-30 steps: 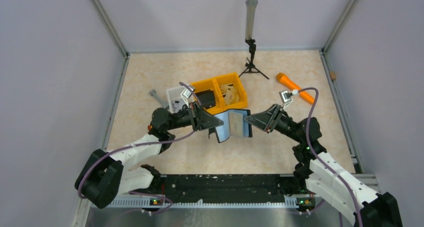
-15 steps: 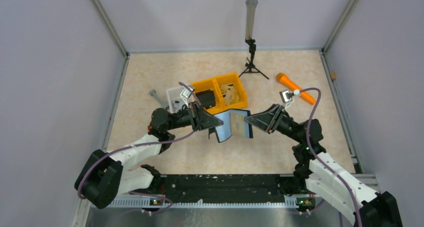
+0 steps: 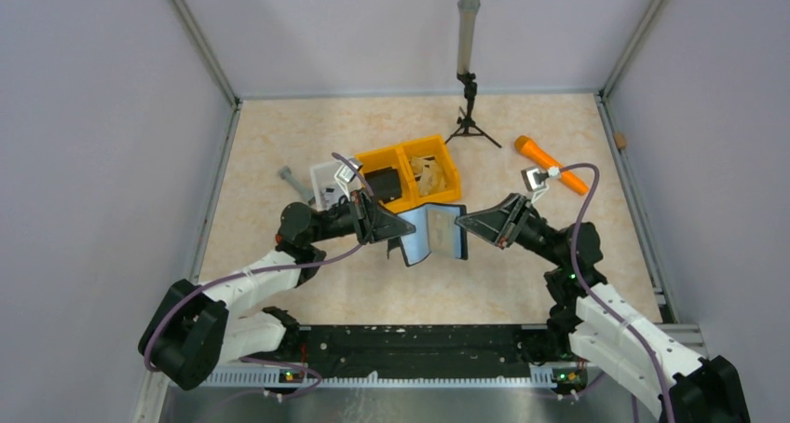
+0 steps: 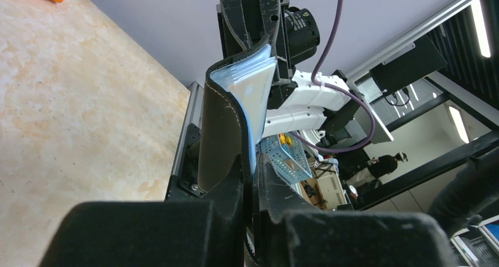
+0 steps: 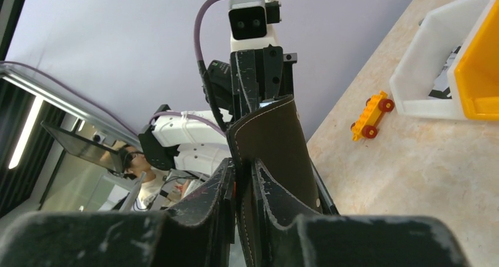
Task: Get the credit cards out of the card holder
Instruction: Remove the credit card from the card holder.
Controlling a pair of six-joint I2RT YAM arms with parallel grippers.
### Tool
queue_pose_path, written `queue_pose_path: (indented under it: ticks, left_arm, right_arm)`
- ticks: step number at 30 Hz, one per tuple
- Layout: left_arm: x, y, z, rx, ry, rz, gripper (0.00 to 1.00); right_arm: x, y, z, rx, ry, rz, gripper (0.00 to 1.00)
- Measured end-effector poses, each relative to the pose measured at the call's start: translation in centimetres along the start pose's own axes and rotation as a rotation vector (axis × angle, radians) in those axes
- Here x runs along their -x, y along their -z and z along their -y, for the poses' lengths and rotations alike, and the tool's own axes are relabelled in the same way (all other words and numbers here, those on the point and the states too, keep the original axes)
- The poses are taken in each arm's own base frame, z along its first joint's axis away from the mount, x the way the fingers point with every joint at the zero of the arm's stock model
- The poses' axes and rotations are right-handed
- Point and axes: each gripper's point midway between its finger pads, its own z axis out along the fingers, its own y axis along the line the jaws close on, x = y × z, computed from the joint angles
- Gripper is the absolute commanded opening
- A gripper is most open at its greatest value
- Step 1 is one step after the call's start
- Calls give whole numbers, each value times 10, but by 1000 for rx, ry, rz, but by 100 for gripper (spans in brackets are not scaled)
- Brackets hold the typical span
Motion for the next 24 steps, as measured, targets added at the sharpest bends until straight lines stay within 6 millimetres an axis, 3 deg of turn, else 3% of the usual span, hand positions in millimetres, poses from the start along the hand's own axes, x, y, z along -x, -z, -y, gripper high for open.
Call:
queue_pose_path:
  ticks: [8, 17, 24]
  left_arm:
    - [-1, 0, 3, -11, 3, -10, 0]
    - [-5, 0, 4, -18, 9, -24, 0]
    - [-7, -3, 6, -29, 16, -33, 0]
  right_arm:
    - [-2, 0, 9, -32, -5, -9, 5]
    - [-4, 1, 28, -113, 17, -19, 8]
    - [-3, -1, 33, -149, 50, -29, 23]
